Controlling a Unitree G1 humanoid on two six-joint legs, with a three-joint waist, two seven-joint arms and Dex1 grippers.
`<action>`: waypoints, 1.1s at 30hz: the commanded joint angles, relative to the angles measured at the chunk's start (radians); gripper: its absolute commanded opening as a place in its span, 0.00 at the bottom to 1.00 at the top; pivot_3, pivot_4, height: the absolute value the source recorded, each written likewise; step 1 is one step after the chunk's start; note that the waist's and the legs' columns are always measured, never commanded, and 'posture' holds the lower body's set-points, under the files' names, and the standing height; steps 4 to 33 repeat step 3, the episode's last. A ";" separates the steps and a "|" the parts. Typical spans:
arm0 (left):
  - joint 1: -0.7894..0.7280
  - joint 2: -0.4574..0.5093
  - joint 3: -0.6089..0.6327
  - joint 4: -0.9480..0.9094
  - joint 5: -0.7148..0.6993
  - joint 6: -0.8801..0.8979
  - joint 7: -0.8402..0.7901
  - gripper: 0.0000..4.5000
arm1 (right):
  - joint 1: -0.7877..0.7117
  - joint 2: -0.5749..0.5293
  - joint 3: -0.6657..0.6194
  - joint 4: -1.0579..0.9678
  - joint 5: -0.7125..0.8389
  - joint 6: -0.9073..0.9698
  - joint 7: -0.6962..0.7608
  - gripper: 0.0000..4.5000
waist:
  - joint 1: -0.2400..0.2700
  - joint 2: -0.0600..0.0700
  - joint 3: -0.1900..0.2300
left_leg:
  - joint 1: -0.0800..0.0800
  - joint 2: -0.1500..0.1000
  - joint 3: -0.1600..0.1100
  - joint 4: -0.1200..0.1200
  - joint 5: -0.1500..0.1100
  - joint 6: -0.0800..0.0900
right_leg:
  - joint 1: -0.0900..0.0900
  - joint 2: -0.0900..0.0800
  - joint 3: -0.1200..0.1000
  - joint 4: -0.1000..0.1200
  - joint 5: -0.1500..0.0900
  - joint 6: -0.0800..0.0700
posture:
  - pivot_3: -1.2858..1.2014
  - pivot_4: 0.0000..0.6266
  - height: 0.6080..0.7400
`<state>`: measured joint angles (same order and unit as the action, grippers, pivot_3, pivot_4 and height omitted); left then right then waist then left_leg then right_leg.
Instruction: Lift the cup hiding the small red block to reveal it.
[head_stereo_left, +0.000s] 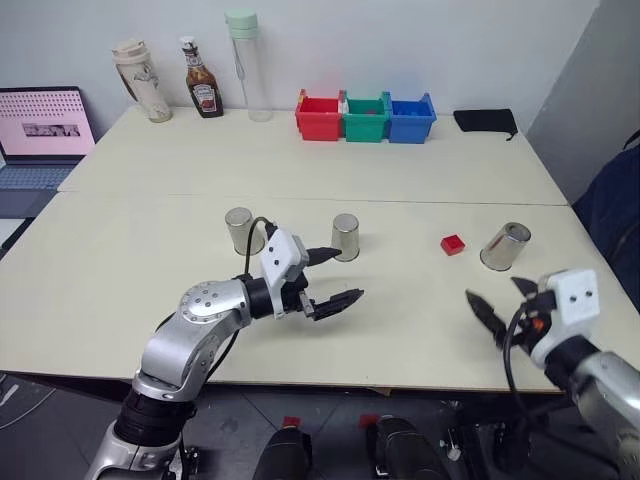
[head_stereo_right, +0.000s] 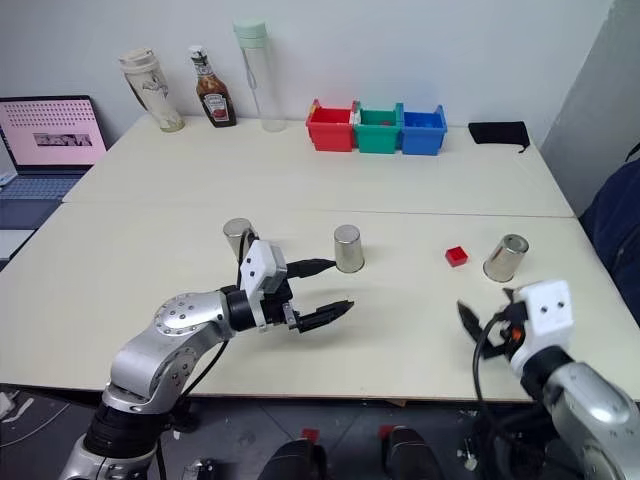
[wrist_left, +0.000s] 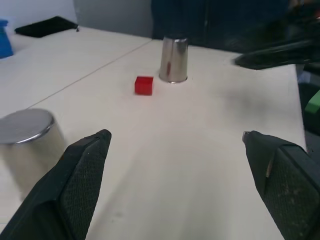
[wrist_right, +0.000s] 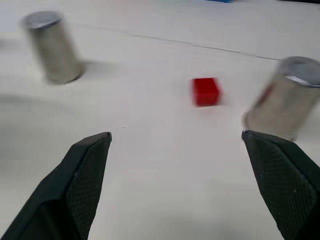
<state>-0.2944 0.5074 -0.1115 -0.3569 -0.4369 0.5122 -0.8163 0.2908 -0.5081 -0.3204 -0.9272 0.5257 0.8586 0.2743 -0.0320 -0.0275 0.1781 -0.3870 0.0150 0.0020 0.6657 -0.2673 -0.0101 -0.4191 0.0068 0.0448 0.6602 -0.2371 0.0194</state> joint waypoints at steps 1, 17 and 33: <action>-0.013 -0.011 -0.004 -0.037 -0.009 -0.002 0.010 1.00 | 0.027 0.039 0.047 -0.046 -0.034 -0.015 -0.054 0.99 | 0.000 0.000 0.000 | 0.000 0.000 0.001 0.000 0.000 0.000 | 0.000 0.000 0.000 0.000 0.000 0.000 | 0.52 0.24 1.00; -0.011 -0.015 -0.009 -0.048 -0.012 0.006 0.013 1.00 | 0.036 0.082 0.053 -0.043 -0.033 -0.017 -0.083 0.99 | 0.000 0.000 0.000 | 0.001 -0.001 0.001 0.000 0.000 0.000 | 0.000 -0.001 0.001 0.000 0.000 0.000 | 0.52 0.24 1.00; -0.011 -0.015 -0.009 -0.048 -0.012 0.006 0.013 1.00 | 0.036 0.082 0.053 -0.043 -0.033 -0.017 -0.083 0.99 | 0.000 0.000 0.000 | 0.001 -0.001 0.001 0.000 0.000 0.000 | 0.000 -0.001 0.001 0.000 0.000 0.000 | 0.52 0.24 1.00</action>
